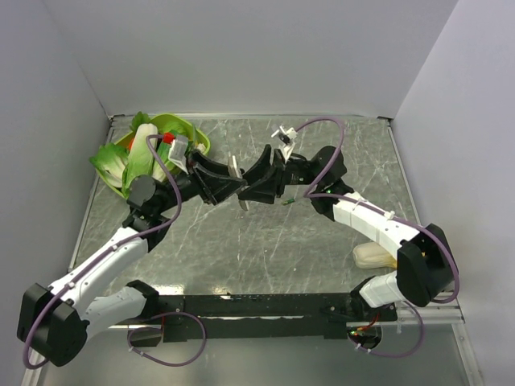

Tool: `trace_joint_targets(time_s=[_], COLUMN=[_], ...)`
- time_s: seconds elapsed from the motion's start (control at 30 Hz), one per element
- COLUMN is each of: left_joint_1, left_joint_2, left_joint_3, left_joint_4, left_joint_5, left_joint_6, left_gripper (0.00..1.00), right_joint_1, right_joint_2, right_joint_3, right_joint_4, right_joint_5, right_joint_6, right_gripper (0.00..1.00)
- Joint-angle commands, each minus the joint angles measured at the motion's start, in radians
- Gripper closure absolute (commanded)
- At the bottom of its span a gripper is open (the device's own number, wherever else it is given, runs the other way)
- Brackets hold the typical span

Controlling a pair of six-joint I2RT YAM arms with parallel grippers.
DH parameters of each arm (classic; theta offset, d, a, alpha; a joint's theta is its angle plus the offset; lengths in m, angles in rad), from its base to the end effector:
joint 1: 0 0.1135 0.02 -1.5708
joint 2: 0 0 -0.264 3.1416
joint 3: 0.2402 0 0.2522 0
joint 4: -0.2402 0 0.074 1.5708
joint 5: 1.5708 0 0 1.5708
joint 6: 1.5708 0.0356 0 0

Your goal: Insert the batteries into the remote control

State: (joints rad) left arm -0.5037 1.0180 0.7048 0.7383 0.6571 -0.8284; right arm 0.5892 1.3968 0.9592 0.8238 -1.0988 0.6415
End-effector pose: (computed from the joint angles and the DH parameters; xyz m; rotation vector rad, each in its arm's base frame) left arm 0.1874 -0.1281 0.3619 0.4433 1.3204 -1.5098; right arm 0.2361 0.1959 0.3580 -1.0594 1.2273 1.6283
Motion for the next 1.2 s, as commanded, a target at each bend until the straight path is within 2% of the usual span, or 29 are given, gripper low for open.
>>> trace_joint_targets(time_s=[0.0, 0.07, 0.1, 0.2, 0.23, 0.33, 0.43, 0.5, 0.6, 0.73, 0.83, 1.03, 1.17], left_joint_1=[-0.002, -0.004, -0.006, -0.007, -0.007, -0.007, -0.007, -0.009, -0.009, -0.009, -0.009, -0.009, -0.009], left_joint_2=[-0.071, -0.097, -0.105, -0.133, -0.136, -0.141, -0.134, -0.13, -0.119, -0.099, -0.105, -0.121, -0.119], left_joint_3=[0.076, 0.093, 0.105, 0.102, 0.102, 0.104, 0.108, 0.104, 0.108, 0.157, 0.176, 0.174, 0.179], left_joint_4=[-0.247, -0.412, -0.459, -0.563, -0.579, -0.617, -0.617, -0.614, -0.625, -0.723, -0.735, -0.764, -0.769], left_joint_5=[-0.094, -0.186, -0.215, -0.348, -0.382, -0.513, -0.623, -0.654, -0.723, -0.761, -0.769, -0.784, -0.78], left_joint_6=[0.261, 0.362, 0.444, 0.532, 0.537, 0.483, 0.329, 0.182, 0.045, -0.015, -0.043, -0.067, -0.069], left_gripper=[0.82, 0.91, 0.94, 0.99, 0.99, 0.99, 0.99, 0.99, 0.99, 0.99, 0.99, 0.99, 0.99], right_joint_1=[0.014, 0.014, 0.012, 0.012, 0.012, 0.02, 0.061, 0.108, 0.167, 0.233, 0.256, 0.271, 0.281], right_joint_2=[-0.033, -0.062, -0.073, -0.116, -0.136, -0.163, -0.192, -0.196, -0.162, -0.104, -0.064, 0.008, 0.039], right_joint_3=[0.013, 0.029, 0.039, 0.088, 0.114, 0.142, 0.104, 0.076, 0.021, 0.023, 0.012, 0.036, 0.05], right_joint_4=[-0.137, -0.221, -0.338, -0.504, -0.606, -0.713, -0.694, -0.622, -0.523, -0.486, -0.447, -0.411, -0.388], right_joint_5=[0.002, 0.028, 0.04, 0.129, 0.164, 0.281, 0.411, 0.521, 0.617, 0.778, 0.85, 0.873, 0.846], right_joint_6=[-0.138, -0.205, -0.233, -0.334, -0.374, -0.419, -0.453, -0.453, -0.433, -0.451, -0.447, -0.447, -0.434], right_gripper=[0.48, 0.33, 0.29, 0.16, 0.08, 0.01, 0.01, 0.01, 0.01, 0.0, 0.01, 0.02, 0.11])
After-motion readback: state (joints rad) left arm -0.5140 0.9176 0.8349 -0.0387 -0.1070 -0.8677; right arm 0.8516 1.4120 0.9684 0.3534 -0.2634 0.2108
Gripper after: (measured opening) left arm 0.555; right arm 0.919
